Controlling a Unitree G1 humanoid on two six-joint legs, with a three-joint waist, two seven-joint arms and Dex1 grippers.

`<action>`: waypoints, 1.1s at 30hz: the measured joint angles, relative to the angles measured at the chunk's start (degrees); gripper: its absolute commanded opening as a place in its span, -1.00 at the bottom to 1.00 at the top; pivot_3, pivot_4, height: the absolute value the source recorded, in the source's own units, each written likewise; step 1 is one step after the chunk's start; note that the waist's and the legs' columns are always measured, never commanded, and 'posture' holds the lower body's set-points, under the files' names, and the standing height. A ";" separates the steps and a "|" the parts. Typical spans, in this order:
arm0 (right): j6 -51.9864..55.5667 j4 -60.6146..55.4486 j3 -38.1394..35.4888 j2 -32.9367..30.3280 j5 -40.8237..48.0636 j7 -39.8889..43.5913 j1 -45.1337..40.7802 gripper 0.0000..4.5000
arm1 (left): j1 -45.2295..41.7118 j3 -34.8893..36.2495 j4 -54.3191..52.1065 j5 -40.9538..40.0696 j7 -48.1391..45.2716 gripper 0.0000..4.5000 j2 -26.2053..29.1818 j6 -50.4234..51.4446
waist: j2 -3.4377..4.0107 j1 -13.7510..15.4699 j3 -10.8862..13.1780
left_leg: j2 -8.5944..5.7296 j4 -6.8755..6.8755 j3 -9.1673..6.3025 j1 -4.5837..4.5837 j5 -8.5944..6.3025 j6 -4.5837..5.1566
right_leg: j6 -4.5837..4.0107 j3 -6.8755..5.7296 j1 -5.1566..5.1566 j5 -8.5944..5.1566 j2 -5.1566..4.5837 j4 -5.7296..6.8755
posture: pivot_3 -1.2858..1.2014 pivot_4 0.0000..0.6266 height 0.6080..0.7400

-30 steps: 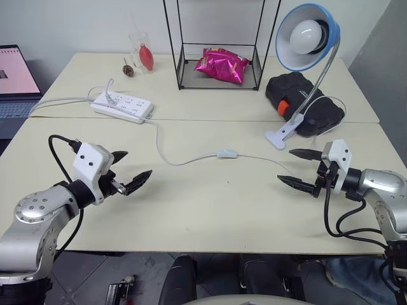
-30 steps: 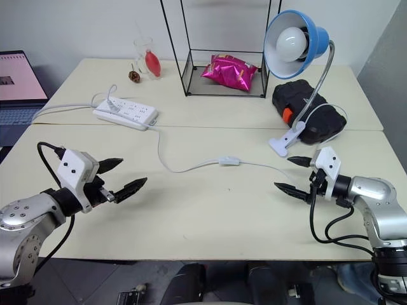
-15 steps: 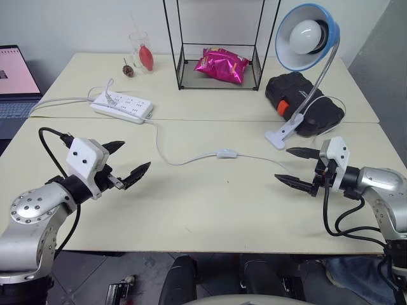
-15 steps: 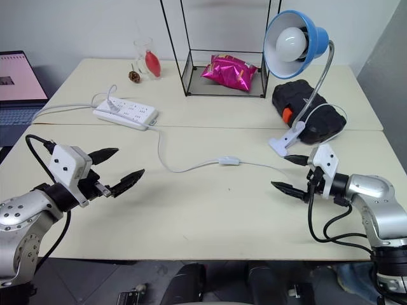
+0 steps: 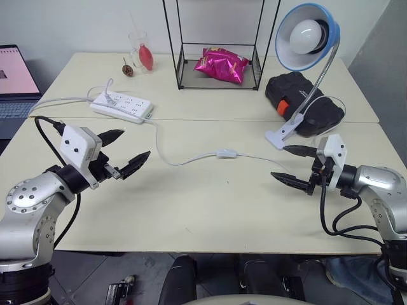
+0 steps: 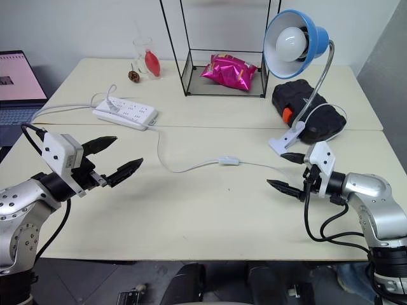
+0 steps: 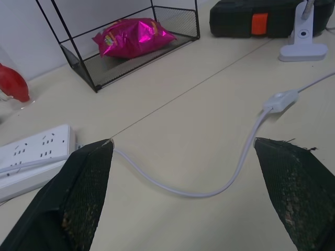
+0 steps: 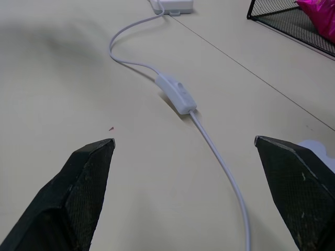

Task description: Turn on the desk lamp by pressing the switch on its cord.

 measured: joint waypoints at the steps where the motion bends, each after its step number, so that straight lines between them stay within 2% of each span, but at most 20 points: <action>1: 0.27 -0.35 -0.02 0.00 0.28 0.00 0.13 1.00 | -0.80 -0.25 -0.03 -0.86 -0.46 0.99 0.15 0.76 | 0.00 0.00 0.00 | 0.00 0.01 0.00 0.00 0.00 0.00 | 0.01 0.00 0.00 0.00 0.00 0.00 | 0.03 -0.52 1.00; 4: 1.58 -1.46 -0.18 -0.02 1.20 -0.32 0.28 1.00 | -2.41 -1.04 0.29 -1.82 -1.90 0.99 0.73 2.44 | 0.00 0.00 0.00 | 0.00 0.02 0.01 0.01 0.00 0.00 | 0.01 0.00 0.01 0.00 0.00 0.01 | 0.03 -0.52 1.00; 9: 16.85 -12.55 2.31 3.58 4.73 -11.04 -3.06 1.00 | -20.15 -16.83 10.93 -0.10 -10.06 0.99 -1.07 6.03 | 0.00 0.22 -0.01 | -0.01 0.05 -0.13 -0.15 0.08 0.02 | 0.07 -0.16 0.01 0.02 0.09 0.02 | 0.03 -0.52 1.00; 12: 19.82 -16.33 2.29 3.91 5.86 -14.07 -2.23 1.00 | -22.30 -20.57 14.50 1.24 -12.12 0.99 -2.15 5.84 | 0.00 -0.30 0.00 | 0.01 0.03 0.02 -0.18 0.07 0.02 | -0.19 -0.04 -0.06 0.15 0.05 -0.01 | 0.03 -0.52 1.00; 20: 21.73 -22.36 3.02 3.75 5.41 -18.68 1.07 1.00 | -28.84 -28.08 25.57 6.64 -16.69 0.99 -8.57 0.14 | 0.00 0.02 0.00 | 0.00 0.02 -0.01 -0.27 0.07 0.02 | -0.22 -0.13 -0.11 0.07 0.04 0.01 | 0.03 -0.52 1.00; 23: 21.80 -23.10 3.35 3.84 5.40 -19.43 1.50 1.00 | -31.54 -30.07 30.86 8.51 -18.21 0.99 -10.92 -1.46 | -0.02 0.01 0.01 | -0.02 0.06 0.01 -0.25 0.08 0.03 | 0.06 -0.11 -0.09 -0.05 0.04 0.00 | 0.03 -0.52 1.00; 33: 28.46 -27.68 3.39 4.20 7.51 -23.74 2.56 1.00 | -46.02 -32.32 60.66 15.78 -21.36 0.99 -21.24 -9.13 | -0.04 -0.02 0.01 | -0.06 0.05 -0.03 -0.29 0.12 0.09 | 0.15 -0.13 -0.10 -0.02 0.06 0.01 | 0.03 -0.52 1.00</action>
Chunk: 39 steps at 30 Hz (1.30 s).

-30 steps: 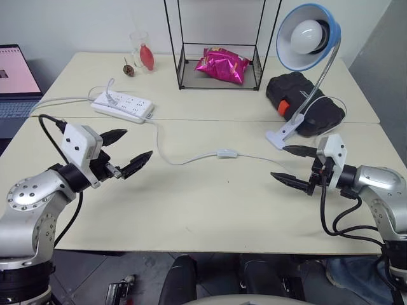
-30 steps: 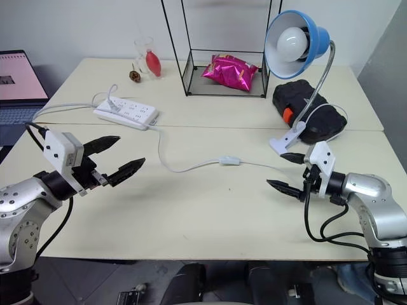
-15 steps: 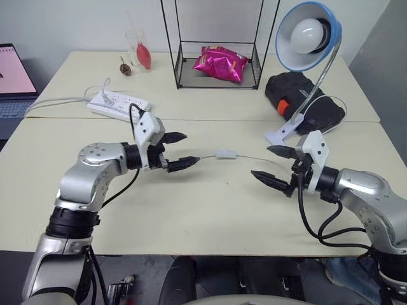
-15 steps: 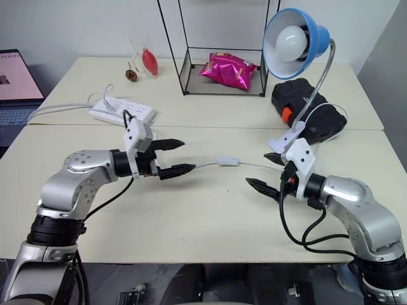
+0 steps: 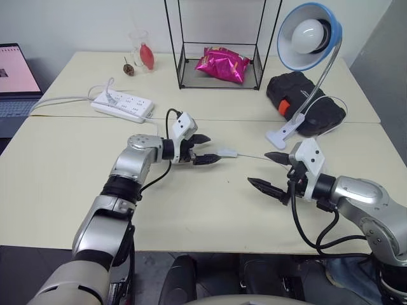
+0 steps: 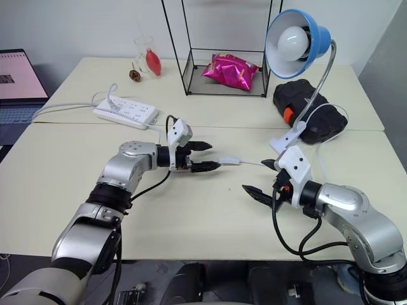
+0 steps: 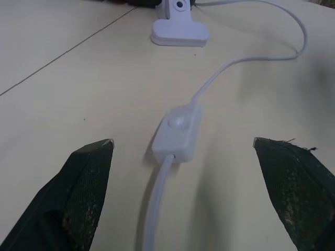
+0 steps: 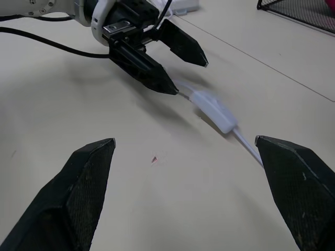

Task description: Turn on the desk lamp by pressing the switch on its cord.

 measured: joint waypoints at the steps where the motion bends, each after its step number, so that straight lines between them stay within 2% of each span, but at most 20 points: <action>1: 0.45 -0.39 -0.03 0.05 0.34 -0.37 0.23 1.00 | -0.80 -0.04 1.92 0.34 -0.35 0.99 -0.67 -0.30 | 0.00 -0.01 0.00 | 0.00 0.00 0.00 0.00 0.00 0.00 | 0.00 0.01 0.00 0.00 0.00 0.01 | 0.03 -0.52 1.00; 6: 3.03 -3.77 -0.30 0.57 1.48 -3.34 2.48 1.00 | -5.36 -0.30 13.24 3.93 -3.67 0.99 -3.12 -2.80 | 0.00 -0.19 0.00 | 0.00 -0.01 0.00 0.00 0.00 0.00 | -0.01 0.01 0.00 -0.01 0.00 0.01 | 0.03 -0.52 1.00; 15: 4.15 -6.33 -1.52 0.81 3.50 -5.73 4.67 1.00 | -8.87 1.58 21.22 5.89 -4.93 0.99 -6.21 -4.74 | -0.01 -0.01 0.00 | -0.02 0.02 -0.05 0.00 0.00 0.00 | 0.01 -0.02 0.02 -0.01 0.00 0.02 | 0.03 -0.52 1.00; 16: 4.19 -6.47 -1.57 0.78 3.67 -6.03 4.81 1.00 | -8.91 1.96 21.52 6.02 -5.08 0.82 -6.50 -4.79 | -0.01 -0.01 0.00 | -0.02 0.01 -0.06 0.00 0.00 0.00 | 0.01 -0.02 0.02 -0.01 0.00 0.02 | 0.03 -0.52 1.00; 21: 4.39 -6.52 -1.96 0.37 3.98 -6.26 5.65 1.00 | -8.90 2.45 21.81 6.43 -5.63 0.47 -6.96 -4.79 | -0.01 -0.02 0.00 | -0.01 0.00 -0.06 0.00 0.00 0.00 | 0.01 -0.02 0.02 -0.01 0.00 0.02 | 0.03 -0.52 1.00; 29: 4.39 -6.52 -1.93 0.07 4.29 -6.38 5.69 1.00 | -8.72 3.41 21.78 7.01 -6.45 -0.35 -6.96 -4.89 | -0.01 -0.02 0.00 | -0.02 0.01 -0.07 0.00 0.00 0.00 | 0.01 -0.03 0.02 -0.01 0.00 0.03 | 0.03 -0.52 1.00; 31: 4.37 -6.51 -1.91 -0.05 4.29 -6.37 5.69 1.00 | -8.36 3.41 21.54 7.15 -6.53 -0.50 -6.97 -5.13 | -0.01 -0.02 0.00 | -0.02 0.01 -0.07 0.00 0.00 0.00 | 0.01 -0.02 0.02 -0.01 0.00 0.03 | 0.03 -0.52 1.00; 39: 4.01 -6.37 -1.93 -0.18 4.32 -6.35 5.69 1.00 | -4.13 3.32 15.95 8.02 -7.64 -0.50 -6.62 -9.01 | -0.01 -0.02 0.00 | 0.00 0.01 -0.08 0.02 0.00 0.00 | 0.00 -0.01 0.02 -0.01 0.00 0.04 | 0.03 -0.52 1.00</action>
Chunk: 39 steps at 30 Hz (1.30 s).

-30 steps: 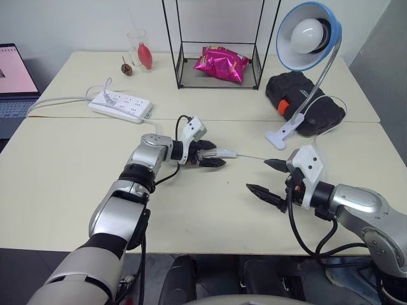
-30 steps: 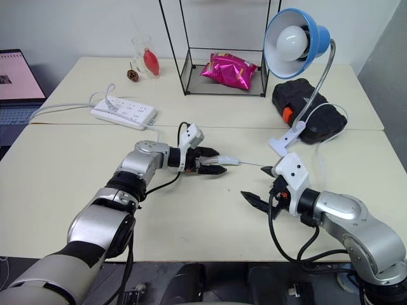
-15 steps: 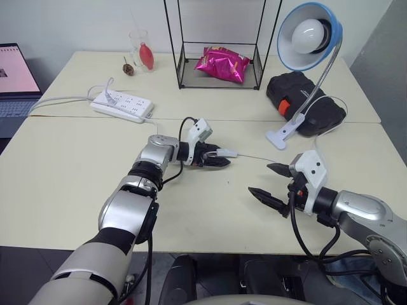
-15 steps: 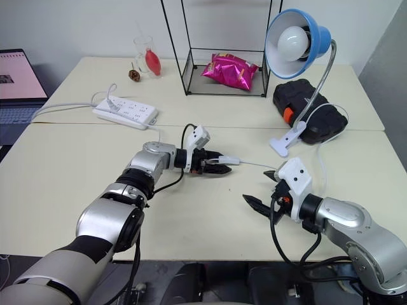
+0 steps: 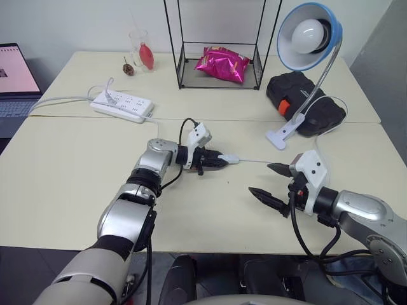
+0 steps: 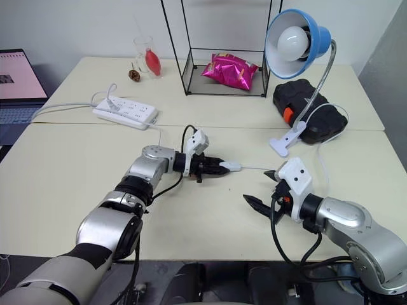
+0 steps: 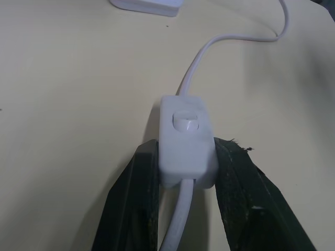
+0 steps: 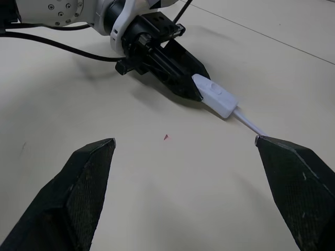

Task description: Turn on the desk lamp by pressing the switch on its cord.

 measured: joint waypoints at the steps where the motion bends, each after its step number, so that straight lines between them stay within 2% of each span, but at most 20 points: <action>1: -0.14 0.00 -0.02 0.01 0.08 -0.01 0.00 1.00 | 0.79 0.00 -1.64 0.12 0.13 -0.50 0.22 -1.08 | 0.00 0.04 0.00 | 0.00 0.00 -0.02 -0.01 0.00 0.00 | 0.00 -0.01 0.00 0.00 0.00 0.00 | 0.03 -0.52 1.00; 6: -1.18 -0.80 -3.31 4.94 3.47 -1.57 5.82 1.00 | 10.37 2.24 -22.57 -0.99 6.33 -0.50 1.00 -6.19 | 0.00 0.05 0.00 | 0.05 -0.03 -0.04 -0.01 0.00 0.00 | -0.26 0.01 0.01 0.15 -0.03 0.00 | 0.03 -0.52 1.00; 10: -1.19 -1.01 -4.00 6.98 5.58 -3.24 6.94 1.00 | 13.22 2.38 -31.31 -2.29 8.97 -0.50 1.11 -4.73 | 0.00 0.08 -0.01 | 0.00 0.02 -0.02 0.03 0.00 -0.01 | -0.12 0.01 0.05 0.09 -0.03 0.01 | 0.03 -0.52 1.00; 11: -1.33 -1.31 -4.40 8.92 6.16 -4.49 7.78 1.00 | 14.90 2.77 -34.97 -2.55 10.17 -0.50 1.19 -4.37 | -0.02 0.04 -0.02 | 0.04 0.00 -0.04 0.08 0.00 -0.01 | 0.02 0.02 0.09 0.01 -0.02 -0.01 | 0.03 -0.52 1.00; 14: -1.40 -0.35 -3.26 20.89 10.08 -11.16 10.61 1.00 | 21.28 3.91 -45.97 -4.39 14.43 -0.50 1.40 -1.53 | 0.02 -0.16 -0.04 | 0.17 -0.04 -0.08 0.13 0.00 -0.01 | -0.02 0.03 0.05 -0.01 0.07 0.09 | 0.03 -0.52 1.00; 16: -1.59 1.63 -2.62 27.62 12.38 -15.85 9.60 1.00 | 23.23 3.99 -50.49 -5.56 16.40 -0.50 1.39 1.68 | 0.02 -0.10 -0.04 | 0.14 -0.01 -0.12 0.12 0.02 -0.02 | -0.05 0.00 0.05 0.02 0.08 0.12 | 0.03 -0.52 1.00; 20: -1.23 5.04 -3.19 34.72 19.93 -22.88 7.36 1.00 | 24.36 4.42 -56.49 -8.15 18.97 -0.50 1.63 6.76 | 0.02 -0.02 -0.05 | 0.11 0.01 -0.10 0.14 0.05 -0.04 | -0.02 0.01 0.11 0.05 0.06 0.07 | 0.03 -0.52 1.00; 25: -1.34 7.62 -4.17 36.39 27.87 -29.51 4.76 1.00 | 25.02 4.42 -59.15 -10.52 20.87 -0.50 2.73 10.76 | 0.02 0.01 -0.05 | 0.10 -0.04 -0.06 0.07 0.04 -0.04 | -0.04 0.02 0.05 0.04 0.05 0.00 | 0.03 -0.52 1.00; 34: -3.47 10.17 -3.84 35.80 32.91 -33.86 2.74 1.00 | 25.33 4.37 -60.37 -12.12 22.24 -0.50 3.44 12.50 | 0.02 -0.08 -0.05 | 0.11 -0.04 -0.05 0.10 0.05 -0.03 | -0.04 0.02 0.04 0.04 0.07 0.03 | 0.03 -0.52 1.00; 39: -7.31 17.27 -3.41 40.56 34.63 -35.77 -6.85 1.00 | 28.40 2.23 -64.88 -12.47 22.71 -0.50 3.77 14.13 | 0.05 -0.86 -0.04 | 0.14 -0.09 -0.03 0.10 0.05 -0.03 | -0.07 0.04 0.02 0.03 0.08 0.03 | 0.03 -0.52 1.00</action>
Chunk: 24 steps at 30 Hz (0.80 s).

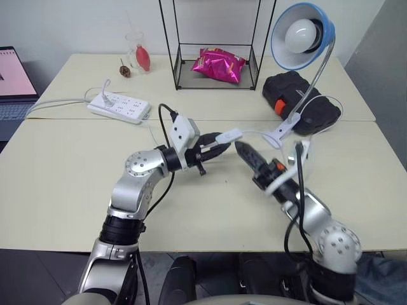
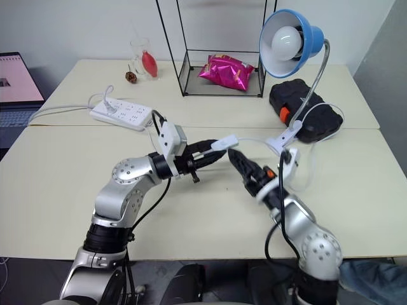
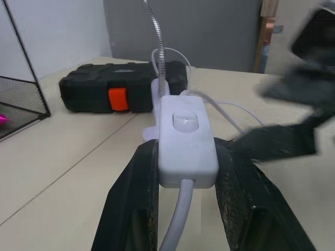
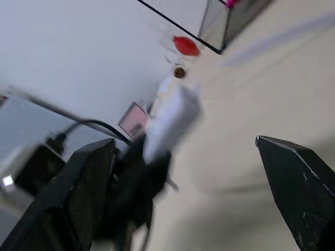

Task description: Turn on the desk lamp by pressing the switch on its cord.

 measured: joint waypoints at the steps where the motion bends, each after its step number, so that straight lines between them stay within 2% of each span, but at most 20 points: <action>1: -0.26 0.28 0.17 -0.06 0.03 0.00 -0.21 1.00 | 0.13 -0.07 -0.13 -0.01 0.07 -0.50 0.10 0.08 | 0.00 0.12 0.00 | -0.01 0.00 -0.03 -0.03 0.00 0.00 | -0.04 -0.04 0.00 -0.01 0.00 -0.01 | 0.03 -0.52 1.00; 10: -0.27 1.51 1.71 -3.90 0.08 0.76 -0.13 1.00 | 0.16 -0.03 -0.13 -0.31 1.27 -0.50 1.14 0.20 | 0.00 0.00 0.00 | -0.02 -0.02 0.01 -0.04 0.00 0.00 | -0.09 -0.01 -0.02 0.01 -0.03 -0.04 | 0.03 -0.52 1.00; 24: -0.95 4.78 2.26 -1.65 2.65 -1.41 -0.72 1.00 | -0.04 -0.07 -1.26 -0.97 1.70 -0.50 1.16 1.50 | 0.00 -0.11 0.00 | -0.02 -0.02 0.03 -0.05 0.00 0.00 | -0.03 0.02 -0.03 -0.02 -0.02 -0.05 | 0.03 -0.52 1.00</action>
